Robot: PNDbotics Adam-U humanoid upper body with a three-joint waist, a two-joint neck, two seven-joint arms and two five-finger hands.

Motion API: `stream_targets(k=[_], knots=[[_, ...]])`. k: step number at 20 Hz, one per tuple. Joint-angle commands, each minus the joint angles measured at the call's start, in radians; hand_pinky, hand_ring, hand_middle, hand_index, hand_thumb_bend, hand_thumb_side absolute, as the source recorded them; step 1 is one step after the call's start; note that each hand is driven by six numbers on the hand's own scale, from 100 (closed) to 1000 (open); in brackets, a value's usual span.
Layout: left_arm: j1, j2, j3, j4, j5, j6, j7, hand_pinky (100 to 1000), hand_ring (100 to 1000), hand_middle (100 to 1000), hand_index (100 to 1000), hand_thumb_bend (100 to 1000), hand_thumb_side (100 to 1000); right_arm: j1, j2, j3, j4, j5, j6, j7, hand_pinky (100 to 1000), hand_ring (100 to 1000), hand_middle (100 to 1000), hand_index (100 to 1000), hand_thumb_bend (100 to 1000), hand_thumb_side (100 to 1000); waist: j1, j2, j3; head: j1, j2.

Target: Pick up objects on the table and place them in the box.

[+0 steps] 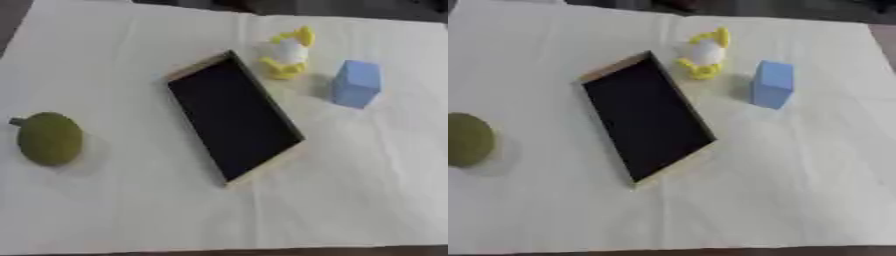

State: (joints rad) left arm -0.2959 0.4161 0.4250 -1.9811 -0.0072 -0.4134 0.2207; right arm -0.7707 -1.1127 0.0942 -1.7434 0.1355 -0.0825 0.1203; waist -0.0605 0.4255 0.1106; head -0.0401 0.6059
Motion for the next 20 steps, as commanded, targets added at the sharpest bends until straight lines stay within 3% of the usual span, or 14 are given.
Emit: stream_targets(k=[1, 5, 10, 15, 20], knots=[[-0.002, 0.039, 0.001, -0.019, -0.004, 0.0, -0.005, 935, 858, 664, 870, 100, 608, -0.047, -0.043, 0.039, 0.088, 0.073, -0.031, 0.053, 904, 906, 814, 881, 100, 198, -0.001, -0.027, 0.003, 0.003, -0.004], [0.0, 0.04, 0.003, -0.019, -0.004, 0.002, -0.006, 936, 859, 664, 869, 100, 608, -0.061, -0.046, 0.089, 0.163, 0.148, -0.075, 0.102, 908, 931, 855, 892, 100, 213, -0.009, -0.025, 0.006, 0.002, -0.004], [-0.005, 0.042, 0.001, -0.019, -0.001, 0.002, -0.009, 936, 859, 665, 869, 100, 608, -0.064, -0.042, 0.129, 0.196, 0.222, -0.117, 0.25, 911, 940, 872, 899, 100, 250, -0.012, -0.022, 0.009, 0.0, -0.009], [-0.008, 0.041, -0.002, -0.019, 0.002, 0.003, -0.013, 935, 859, 666, 869, 100, 608, -0.09, -0.021, 0.164, 0.212, 0.248, -0.148, 0.345, 918, 949, 884, 910, 100, 276, -0.008, -0.023, 0.008, -0.002, -0.01], [-0.009, 0.042, -0.004, -0.019, 0.004, 0.002, -0.015, 935, 859, 666, 870, 100, 608, -0.123, 0.006, 0.198, 0.231, 0.26, -0.166, 0.412, 922, 953, 892, 921, 100, 379, -0.006, -0.023, 0.006, -0.005, -0.005]])
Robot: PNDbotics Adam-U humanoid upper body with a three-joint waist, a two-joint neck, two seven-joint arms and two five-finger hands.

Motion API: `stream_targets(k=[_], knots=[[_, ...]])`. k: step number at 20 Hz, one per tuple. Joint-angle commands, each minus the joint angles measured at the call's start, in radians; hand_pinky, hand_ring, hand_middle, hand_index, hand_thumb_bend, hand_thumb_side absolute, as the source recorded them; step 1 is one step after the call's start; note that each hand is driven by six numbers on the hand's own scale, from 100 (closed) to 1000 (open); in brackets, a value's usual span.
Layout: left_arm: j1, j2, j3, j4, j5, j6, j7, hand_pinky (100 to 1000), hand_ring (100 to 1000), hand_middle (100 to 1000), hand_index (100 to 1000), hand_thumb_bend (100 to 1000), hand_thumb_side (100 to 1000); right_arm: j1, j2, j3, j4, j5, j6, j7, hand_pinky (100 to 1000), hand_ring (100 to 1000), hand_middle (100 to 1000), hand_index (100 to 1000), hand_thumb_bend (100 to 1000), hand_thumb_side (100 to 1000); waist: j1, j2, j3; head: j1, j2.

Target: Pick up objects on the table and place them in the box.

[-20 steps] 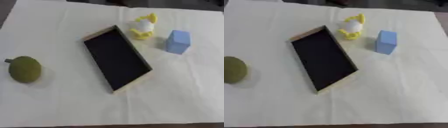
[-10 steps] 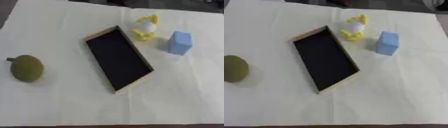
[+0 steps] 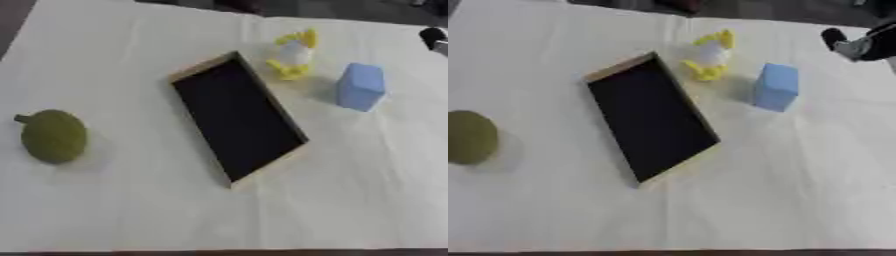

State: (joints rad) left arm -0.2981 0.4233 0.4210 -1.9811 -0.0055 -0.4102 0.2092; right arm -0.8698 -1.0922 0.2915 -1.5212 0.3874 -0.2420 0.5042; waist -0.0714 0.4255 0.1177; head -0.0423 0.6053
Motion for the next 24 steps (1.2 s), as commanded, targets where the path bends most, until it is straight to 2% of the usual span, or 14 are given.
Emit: stream_targets(k=[1, 5, 7, 11, 14, 17, 18, 24], knots=[[-0.007, 0.034, 0.0, -0.019, 0.002, -0.001, -0.004, 935, 860, 666, 869, 100, 608, -0.029, -0.009, 0.005, 0.014, 0.006, -0.008, 0.039, 923, 954, 892, 922, 100, 404, 0.005, -0.023, -0.001, -0.003, -0.004], [-0.008, 0.034, 0.0, -0.019, 0.003, 0.0, -0.006, 936, 860, 667, 869, 100, 607, -0.05, 0.01, 0.016, 0.034, -0.003, -0.006, 0.063, 923, 952, 890, 926, 100, 422, 0.006, -0.021, -0.001, -0.003, 0.0], [-0.009, 0.033, 0.0, -0.019, 0.004, 0.0, -0.007, 936, 860, 667, 869, 100, 607, -0.065, 0.024, 0.019, 0.051, -0.013, 0.002, 0.068, 925, 953, 905, 931, 100, 384, 0.006, -0.021, -0.002, -0.003, -0.001], [-0.011, 0.032, 0.0, -0.019, 0.005, 0.0, -0.007, 935, 860, 667, 869, 100, 607, -0.095, 0.051, 0.029, 0.08, -0.03, 0.022, 0.068, 931, 957, 904, 934, 100, 379, 0.006, -0.019, -0.001, -0.004, -0.002], [-0.012, 0.032, -0.001, -0.019, 0.005, 0.0, -0.007, 935, 861, 668, 869, 100, 607, -0.107, 0.065, 0.039, 0.093, -0.03, 0.041, 0.079, 935, 961, 880, 928, 100, 323, 0.007, -0.019, 0.001, -0.005, 0.0], [-0.014, 0.031, -0.001, -0.019, 0.006, 0.001, -0.008, 935, 861, 668, 869, 100, 608, -0.111, 0.076, 0.046, 0.11, -0.033, 0.071, 0.099, 936, 960, 870, 921, 100, 358, 0.006, -0.019, 0.001, -0.006, 0.002], [-0.015, 0.031, -0.001, -0.019, 0.007, 0.001, -0.008, 935, 861, 668, 869, 100, 608, -0.11, 0.078, 0.047, 0.115, -0.035, 0.085, 0.104, 937, 960, 867, 921, 100, 398, 0.006, -0.018, 0.002, -0.006, 0.002], [-0.017, 0.029, -0.002, -0.019, 0.009, 0.002, -0.011, 936, 861, 669, 869, 100, 608, -0.107, 0.088, 0.053, 0.125, -0.053, 0.16, 0.135, 941, 954, 868, 931, 100, 505, 0.006, -0.016, 0.003, -0.006, 0.005]])
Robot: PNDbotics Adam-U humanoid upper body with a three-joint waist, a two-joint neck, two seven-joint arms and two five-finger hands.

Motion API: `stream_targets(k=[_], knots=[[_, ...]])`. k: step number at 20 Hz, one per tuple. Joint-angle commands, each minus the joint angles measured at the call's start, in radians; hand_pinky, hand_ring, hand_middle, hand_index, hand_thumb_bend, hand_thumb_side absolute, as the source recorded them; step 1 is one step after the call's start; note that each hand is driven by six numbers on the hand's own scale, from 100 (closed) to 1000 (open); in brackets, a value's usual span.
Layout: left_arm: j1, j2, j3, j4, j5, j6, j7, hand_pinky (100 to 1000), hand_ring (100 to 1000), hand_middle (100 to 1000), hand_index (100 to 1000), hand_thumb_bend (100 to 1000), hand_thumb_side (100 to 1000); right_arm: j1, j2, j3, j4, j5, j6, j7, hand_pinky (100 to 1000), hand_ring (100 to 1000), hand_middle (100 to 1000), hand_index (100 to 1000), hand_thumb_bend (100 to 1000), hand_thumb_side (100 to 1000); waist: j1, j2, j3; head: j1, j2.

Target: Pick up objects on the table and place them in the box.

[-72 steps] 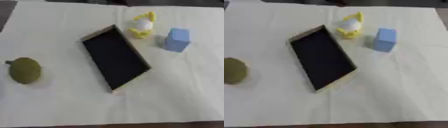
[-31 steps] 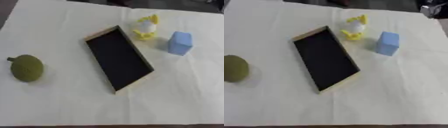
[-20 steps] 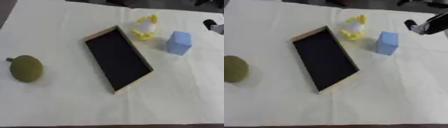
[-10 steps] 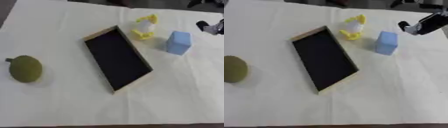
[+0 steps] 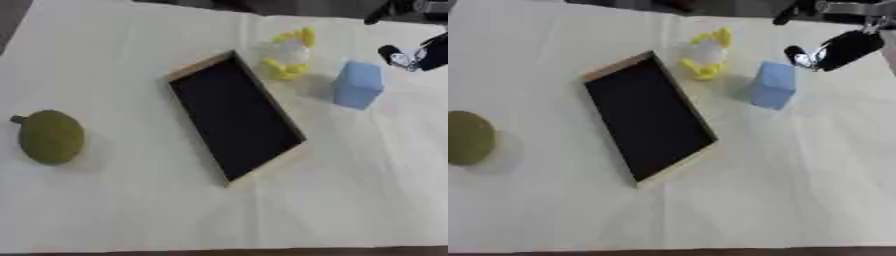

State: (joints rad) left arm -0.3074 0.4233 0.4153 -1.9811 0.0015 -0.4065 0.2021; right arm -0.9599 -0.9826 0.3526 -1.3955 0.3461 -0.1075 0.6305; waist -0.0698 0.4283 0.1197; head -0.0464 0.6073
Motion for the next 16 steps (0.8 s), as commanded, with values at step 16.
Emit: stream_targets(k=[16], knots=[[-0.014, 0.022, 0.004, -0.019, 0.008, 0.0, -0.011, 937, 863, 671, 869, 100, 607, 0.005, 0.001, 0.004, 0.006, 0.076, 0.039, 0.023, 951, 949, 902, 957, 173, 446, 0.006, -0.012, 0.013, -0.006, 0.006]])
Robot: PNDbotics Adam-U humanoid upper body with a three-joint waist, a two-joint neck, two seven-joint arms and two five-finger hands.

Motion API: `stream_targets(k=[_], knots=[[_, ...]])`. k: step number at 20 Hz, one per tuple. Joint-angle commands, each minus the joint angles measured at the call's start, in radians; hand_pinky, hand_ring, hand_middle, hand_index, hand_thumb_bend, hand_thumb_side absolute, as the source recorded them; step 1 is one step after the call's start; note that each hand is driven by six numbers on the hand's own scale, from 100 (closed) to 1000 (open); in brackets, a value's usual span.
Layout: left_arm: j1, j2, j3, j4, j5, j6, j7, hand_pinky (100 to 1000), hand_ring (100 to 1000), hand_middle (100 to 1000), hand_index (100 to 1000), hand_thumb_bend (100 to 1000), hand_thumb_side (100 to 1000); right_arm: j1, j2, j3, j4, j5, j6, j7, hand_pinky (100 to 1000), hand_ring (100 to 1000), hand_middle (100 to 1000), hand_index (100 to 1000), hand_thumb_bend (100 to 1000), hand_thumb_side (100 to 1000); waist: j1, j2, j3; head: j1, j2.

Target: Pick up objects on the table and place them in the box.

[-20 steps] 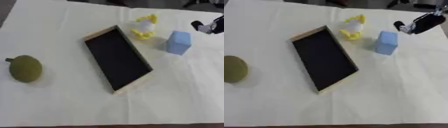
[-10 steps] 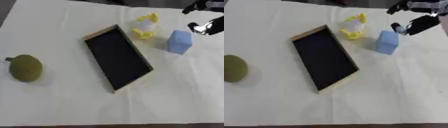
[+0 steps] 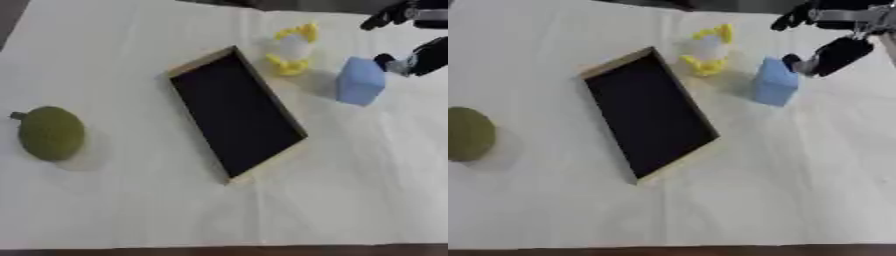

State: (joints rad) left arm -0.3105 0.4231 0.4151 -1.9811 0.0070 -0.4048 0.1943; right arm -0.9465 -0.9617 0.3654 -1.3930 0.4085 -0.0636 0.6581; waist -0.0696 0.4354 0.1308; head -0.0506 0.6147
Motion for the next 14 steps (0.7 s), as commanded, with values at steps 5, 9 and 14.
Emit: stream_targets(k=[5, 9, 14], knots=[[-0.013, 0.019, 0.004, -0.019, 0.005, -0.001, -0.006, 937, 864, 671, 869, 100, 607, -0.004, -0.007, -0.008, 0.023, 0.031, 0.005, -0.009, 949, 947, 898, 960, 268, 511, 0.006, -0.013, 0.006, -0.003, -0.002], [-0.014, 0.017, 0.005, -0.019, 0.007, 0.0, -0.008, 937, 864, 671, 869, 100, 607, 0.006, -0.003, -0.011, 0.028, 0.034, 0.003, -0.014, 950, 950, 900, 960, 276, 492, 0.006, -0.008, 0.006, -0.005, -0.001], [-0.015, 0.015, 0.006, -0.019, 0.01, 0.0, -0.011, 937, 865, 672, 869, 100, 607, 0.015, -0.002, -0.012, 0.038, 0.048, -0.001, -0.017, 953, 956, 905, 964, 297, 499, 0.006, -0.003, 0.006, -0.008, 0.0]])
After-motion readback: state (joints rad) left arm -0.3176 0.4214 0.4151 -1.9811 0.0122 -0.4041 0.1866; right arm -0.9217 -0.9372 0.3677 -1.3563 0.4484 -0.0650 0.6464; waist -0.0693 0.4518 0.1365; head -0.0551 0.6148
